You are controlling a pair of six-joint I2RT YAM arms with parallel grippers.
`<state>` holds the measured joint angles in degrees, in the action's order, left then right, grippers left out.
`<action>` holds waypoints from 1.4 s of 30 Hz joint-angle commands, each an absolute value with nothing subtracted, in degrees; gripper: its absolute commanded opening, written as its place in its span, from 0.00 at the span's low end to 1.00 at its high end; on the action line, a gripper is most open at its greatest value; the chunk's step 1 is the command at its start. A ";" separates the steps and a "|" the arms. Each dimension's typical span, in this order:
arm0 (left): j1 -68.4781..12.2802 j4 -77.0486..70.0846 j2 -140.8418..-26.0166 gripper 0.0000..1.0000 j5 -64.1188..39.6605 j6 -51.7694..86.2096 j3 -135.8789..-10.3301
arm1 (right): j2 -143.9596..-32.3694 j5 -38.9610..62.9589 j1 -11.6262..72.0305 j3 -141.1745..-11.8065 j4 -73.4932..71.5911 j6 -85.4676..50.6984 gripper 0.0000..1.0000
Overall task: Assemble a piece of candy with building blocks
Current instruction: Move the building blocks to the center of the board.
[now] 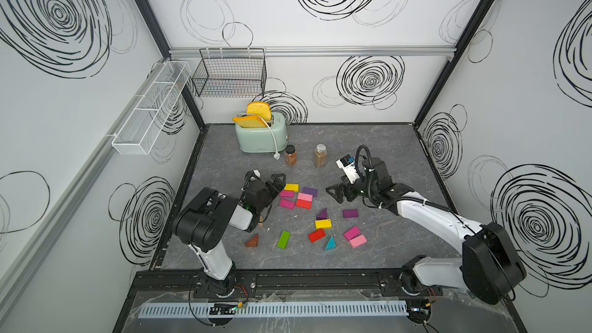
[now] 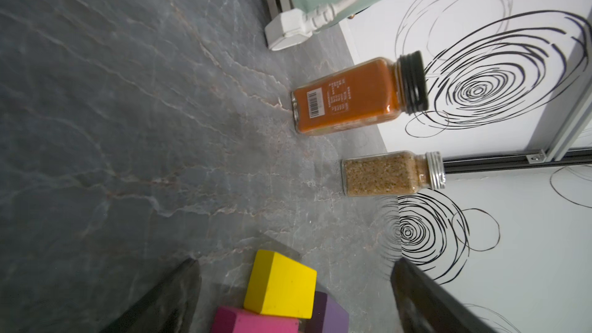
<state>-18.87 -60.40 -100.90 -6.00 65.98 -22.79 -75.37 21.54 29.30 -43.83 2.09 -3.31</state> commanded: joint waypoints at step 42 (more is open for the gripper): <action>-18.05 -44.78 -94.38 0.98 -6.67 56.23 -31.91 | -79.37 21.70 25.57 -45.60 2.82 -3.83 0.99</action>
<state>-19.51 -56.60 -102.45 -8.32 62.50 -29.12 -79.05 22.02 25.87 -44.16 2.26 -3.64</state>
